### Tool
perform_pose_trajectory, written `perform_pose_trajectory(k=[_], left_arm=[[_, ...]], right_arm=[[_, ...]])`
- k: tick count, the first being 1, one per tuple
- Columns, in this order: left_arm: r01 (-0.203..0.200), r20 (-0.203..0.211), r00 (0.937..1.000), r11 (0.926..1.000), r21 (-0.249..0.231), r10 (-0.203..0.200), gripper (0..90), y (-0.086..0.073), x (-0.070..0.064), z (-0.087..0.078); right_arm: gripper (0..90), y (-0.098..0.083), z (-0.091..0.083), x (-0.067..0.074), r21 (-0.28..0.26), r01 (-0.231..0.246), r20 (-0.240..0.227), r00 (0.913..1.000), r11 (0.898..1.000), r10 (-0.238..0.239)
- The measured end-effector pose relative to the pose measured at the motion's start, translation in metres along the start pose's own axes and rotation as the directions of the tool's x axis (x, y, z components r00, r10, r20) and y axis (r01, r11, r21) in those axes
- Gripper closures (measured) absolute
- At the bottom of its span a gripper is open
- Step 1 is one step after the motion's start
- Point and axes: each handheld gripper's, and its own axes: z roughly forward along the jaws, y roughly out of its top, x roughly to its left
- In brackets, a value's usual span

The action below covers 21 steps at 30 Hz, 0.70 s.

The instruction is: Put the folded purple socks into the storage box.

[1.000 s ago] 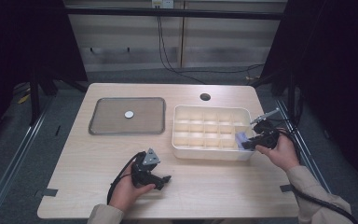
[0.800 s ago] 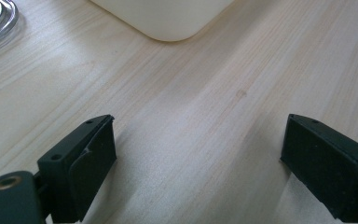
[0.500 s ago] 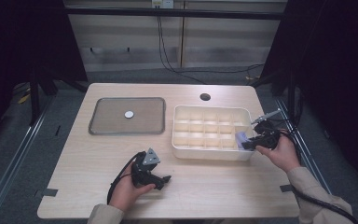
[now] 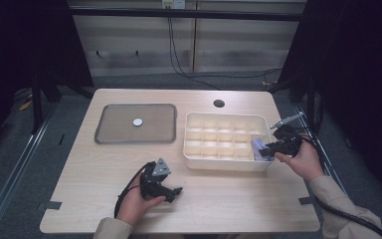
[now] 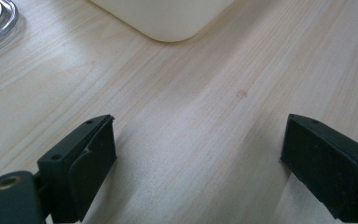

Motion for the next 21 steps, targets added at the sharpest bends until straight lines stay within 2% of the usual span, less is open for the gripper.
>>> perform_pose_trajectory(k=[4, 13, 21], left_arm=[[0.000, 0.000, 1.0000, 1.0000, 0.000, 0.000, 9.2, 0.000, 0.000, 0.000], [0.009, 0.000, 1.0000, 0.9999, -0.010, -0.009, 9.2, 0.000, 0.000, 0.001], [0.009, -0.002, 1.0000, 0.9999, -0.011, -0.009, 9.2, 0.000, 0.000, 0.001]], right_arm=[[60.9, 0.003, -0.005, -0.001, -0.004, 0.017, 0.005, 0.9998, 1.000, -0.017], [60.8, 0.016, -0.017, -0.003, -0.016, 0.003, 0.016, 0.9999, 1.000, -0.003], [68.3, 0.024, -0.019, -0.006, -0.011, 0.014, 0.021, 0.9997, 1.000, -0.013]])
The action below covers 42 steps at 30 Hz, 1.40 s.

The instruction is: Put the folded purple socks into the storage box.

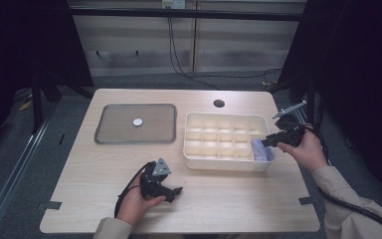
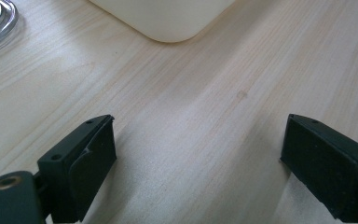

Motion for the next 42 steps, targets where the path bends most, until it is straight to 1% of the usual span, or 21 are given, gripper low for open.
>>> perform_pose_trajectory(k=[2, 3, 6, 7, 8, 13, 16, 19, 20, 21, 24, 25, 26, 27, 31, 32, 33, 35, 38, 40, 42], left_arm=[[0.000, 0.000, 1.0000, 1.0000, 0.000, 0.000, 9.2, 0.000, 0.000, 0.000], [0.000, 0.000, 1.0000, 1.0000, 0.000, 0.000, 9.2, 0.000, 0.000, 0.000], [0.000, 0.000, 1.0000, 1.0000, 0.000, 0.000, 9.2, 0.000, 0.000, 0.000], [0.000, 0.000, 1.0000, 1.0000, 0.000, 0.000, 9.2, 0.000, 0.000, 0.000], [0.000, 0.001, 1.0000, 1.0000, 0.000, 0.000, 9.2, 0.000, 0.000, 0.000], [0.002, 0.002, 1.0000, 1.0000, -0.001, -0.002, 9.2, 0.000, 0.000, 0.000], [0.002, 0.002, 1.0000, 1.0000, -0.001, -0.002, 9.2, 0.000, 0.000, 0.000], [-0.003, 0.003, 1.0000, 1.0000, 0.005, 0.003, 9.2, 0.000, 0.000, 0.000], [0.003, 0.003, 1.0000, 1.0000, 0.001, -0.003, 9.2, 0.000, 0.000, 0.000], [0.003, 0.003, 1.0000, 1.0000, 0.000, -0.003, 9.2, 0.000, 0.000, 0.000], [0.003, 0.003, 1.0000, 1.0000, 0.001, -0.003, 9.2, 0.000, 0.000, 0.000], [0.003, 0.003, 1.0000, 1.0000, 0.000, -0.003, 9.2, 0.000, 0.000, 0.000], [0.000, 0.001, 1.0000, 1.0000, 0.001, 0.000, 9.2, 0.000, 0.000, 0.000], [-0.007, 0.002, 1.0000, 1.0000, 0.006, 0.007, 9.2, 0.000, 0.001, 0.000], [-0.009, 0.002, 1.0000, 0.9999, 0.008, 0.009, 9.2, 0.000, 0.001, 0.000], [-0.011, 0.002, 0.9999, 0.9999, 0.009, 0.011, 9.2, 0.000, 0.001, 0.000], [-0.009, 0.002, 1.0000, 0.9999, 0.008, 0.009, 9.2, 0.000, 0.001, 0.000], [-0.009, 0.002, 1.0000, 0.9999, 0.008, 0.009, 9.2, 0.000, 0.001, 0.000], [-0.009, 0.001, 1.0000, 0.9999, 0.008, 0.009, 9.2, 0.000, 0.001, 0.000], [-0.008, 0.001, 1.0000, 0.9999, 0.008, 0.008, 9.2, 0.000, 0.001, 0.000], [-0.008, 0.001, 1.0000, 0.9999, 0.007, 0.008, 9.2, 0.000, 0.000, 0.000]], right_arm=[[72.1, 0.002, 0.001, 0.001, 0.009, 0.004, 0.004, 1.0000, 1.000, -0.004], [74.2, 0.003, 0.002, 0.000, 0.008, 0.015, 0.005, 0.9999, 1.000, -0.015], [79.3, 0.005, 0.004, 0.002, 0.032, 0.022, 0.003, 0.9998, 0.999, -0.022], [80.4, 0.006, 0.006, 0.002, 0.029, 0.021, -0.001, 0.9998, 0.999, -0.021], [81.1, 0.006, 0.007, 0.003, 0.038, 0.025, -0.001, 0.9997, 0.999, -0.025], [88.1, 0.006, 0.012, 0.003, 0.037, 0.031, 0.004, 0.9995, 0.999, -0.031], [89.9, 0.005, 0.017, 0.003, 0.041, 0.031, 0.008, 0.9995, 0.999, -0.031], [90.0, 0.004, 0.020, 0.003, 0.044, 0.032, 0.002, 0.9995, 0.999, -0.032], [90.0, 0.003, 0.021, 0.003, 0.045, 0.036, 0.001, 0.9993, 0.998, -0.036], [90.0, 0.002, 0.023, 0.004, 0.046, 0.026, -0.008, 0.9996, 0.999, -0.025], [90.0, 0.000, 0.025, 0.004, 0.052, 0.036, -0.014, 0.9993, 0.998, -0.035], [90.0, -0.001, 0.025, 0.004, 0.054, 0.029, -0.015, 0.9995, 0.998, -0.028], [90.0, -0.002, 0.026, 0.004, 0.057, 0.040, -0.014, 0.9991, 0.998, -0.039], [90.0, -0.002, 0.027, 0.004, 0.052, 0.038, -0.015, 0.9992, 0.998, -0.037], [90.0, -0.007, 0.031, 0.005, 0.056, 0.031, -0.022, 0.9993, 0.998, -0.030], [90.0, -0.009, 0.033, 0.006, 0.065, 0.028, -0.022, 0.9994, 0.998, -0.026], [90.0, -0.010, 0.034, 0.006, 0.062, 0.032, -0.022, 0.9993, 0.998, -0.030], [90.0, -0.013, 0.038, 0.007, 0.079, 0.034, -0.032, 0.9990, 0.996, -0.031], [90.0, -0.016, 0.041, 0.009, 0.081, 0.046, -0.032, 0.9985, 0.996, -0.044], [90.0, -0.018, 0.043, 0.010, 0.094, 0.049, -0.033, 0.9984, 0.994, -0.046], [90.0, -0.019, 0.044, 0.010, 0.088, 0.039, -0.033, 0.9988, 0.995, -0.036]])
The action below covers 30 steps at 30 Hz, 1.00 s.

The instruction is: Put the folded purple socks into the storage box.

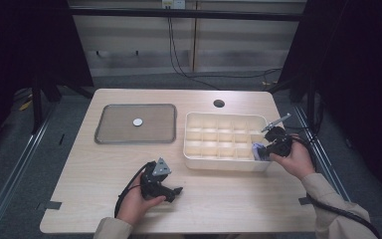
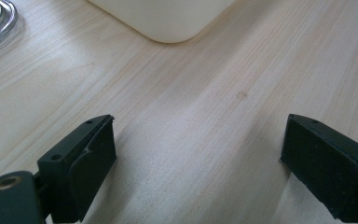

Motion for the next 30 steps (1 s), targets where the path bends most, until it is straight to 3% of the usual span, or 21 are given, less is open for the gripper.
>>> perform_pose_trajectory(k=[6, 9, 30], left_arm=[[0.001, 0.000, 1.0000, 1.0000, 0.000, -0.001, 9.2, 0.000, 0.000, 0.000], [0.001, 0.000, 1.0000, 1.0000, 0.000, -0.001, 9.2, 0.000, 0.000, 0.000], [-0.006, 0.005, 1.0000, 1.0000, 0.004, 0.006, 9.2, 0.001, -0.001, 0.001]], right_arm=[[90.0, -0.003, 0.003, 0.001, -0.002, 0.003, 0.008, 1.0000, 1.000, -0.003], [90.0, -0.007, 0.005, 0.001, -0.015, -0.025, 0.004, 0.9997, 1.000, 0.025], [90.0, -0.005, 0.017, 0.005, 0.056, 0.022, 0.034, 0.9991, 0.998, -0.024]])
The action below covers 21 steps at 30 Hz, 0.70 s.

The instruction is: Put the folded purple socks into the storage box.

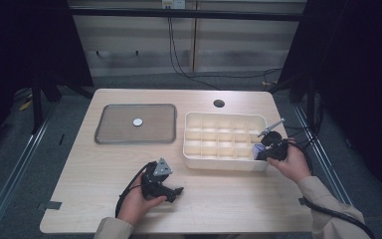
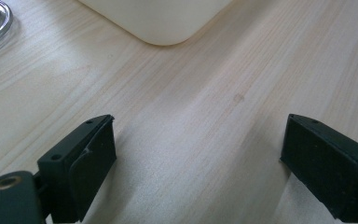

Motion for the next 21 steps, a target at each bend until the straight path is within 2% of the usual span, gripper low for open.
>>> perform_pose_trajectory(k=[7, 13, 21], left_arm=[[-0.002, 0.001, 1.0000, 1.0000, 0.000, 0.002, 9.2, 0.000, 0.000, 0.000], [-0.002, 0.001, 1.0000, 1.0000, 0.000, 0.002, 9.2, 0.000, 0.000, 0.000], [-0.002, 0.001, 1.0000, 1.0000, 0.000, 0.002, 9.2, 0.000, 0.000, 0.000]], right_arm=[[90.0, 0.000, 0.000, 0.001, 0.003, 0.001, 0.002, 1.0000, 1.000, -0.001], [90.0, -0.004, -0.002, -0.003, -0.024, -0.039, -0.029, 0.9988, 0.999, 0.039], [90.0, -0.002, -0.012, -0.002, -0.027, -0.028, -0.027, 0.9993, 0.999, 0.027]])
